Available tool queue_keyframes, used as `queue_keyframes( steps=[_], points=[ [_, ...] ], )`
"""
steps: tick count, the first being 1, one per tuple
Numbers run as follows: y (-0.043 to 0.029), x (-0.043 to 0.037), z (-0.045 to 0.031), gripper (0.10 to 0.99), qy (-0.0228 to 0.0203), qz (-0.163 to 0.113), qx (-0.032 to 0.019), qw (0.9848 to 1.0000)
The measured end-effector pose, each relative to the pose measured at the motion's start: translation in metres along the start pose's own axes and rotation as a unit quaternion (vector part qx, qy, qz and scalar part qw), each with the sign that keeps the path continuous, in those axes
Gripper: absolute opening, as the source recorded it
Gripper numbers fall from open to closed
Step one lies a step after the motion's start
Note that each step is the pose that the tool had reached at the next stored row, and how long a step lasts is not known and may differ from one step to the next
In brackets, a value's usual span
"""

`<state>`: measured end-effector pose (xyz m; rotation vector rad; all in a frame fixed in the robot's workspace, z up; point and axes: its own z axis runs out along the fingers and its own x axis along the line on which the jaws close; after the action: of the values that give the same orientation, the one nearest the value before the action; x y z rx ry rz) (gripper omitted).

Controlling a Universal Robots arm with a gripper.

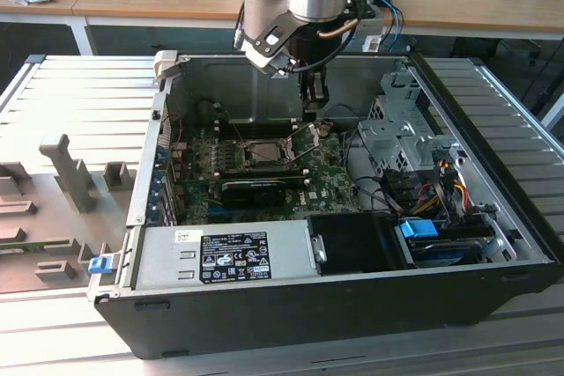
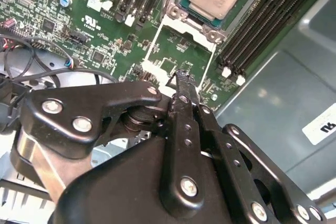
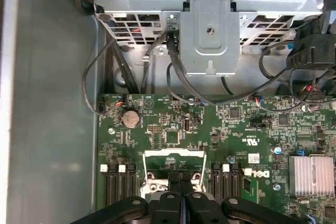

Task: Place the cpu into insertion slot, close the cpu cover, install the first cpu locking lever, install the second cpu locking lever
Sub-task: 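Close the cpu cover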

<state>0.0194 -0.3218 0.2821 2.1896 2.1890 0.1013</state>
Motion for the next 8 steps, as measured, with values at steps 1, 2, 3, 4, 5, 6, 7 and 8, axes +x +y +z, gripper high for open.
queue_keyframes(
  steps=[1, 2, 3, 4, 5, 6, 7, 8],
  points=[
    [-0.0001, -0.0003, 0.0005, 0.106, 0.0000, 0.000, 0.0000, 1.0000],
    [-0.0001, -0.0004, 0.0008, 0.106, 0.0000, 0.000, 0.0000, 1.0000],
    [0.0008, -0.0004, 0.0018, 0.106, 0.0000, 0.000, 0.0000, 1.0000],
    [0.0050, -0.0004, 0.0032, 0.106, -0.0001, 0.000, 0.0007, 1.0000],
    [0.0094, -0.0004, 0.0047, 0.106, -0.0001, 0.000, 0.0021, 1.0000],
    [0.0117, -0.0004, 0.0059, 0.106, 0.0000, 0.000, 0.0028, 1.0000],
    [0.0180, -0.0005, 0.0105, 0.106, 0.0000, 0.000, 0.0037, 1.0000],
    [0.0200, -0.0006, 0.0139, 0.106, -0.0001, 0.000, 0.0038, 1.0000]
  ],
)
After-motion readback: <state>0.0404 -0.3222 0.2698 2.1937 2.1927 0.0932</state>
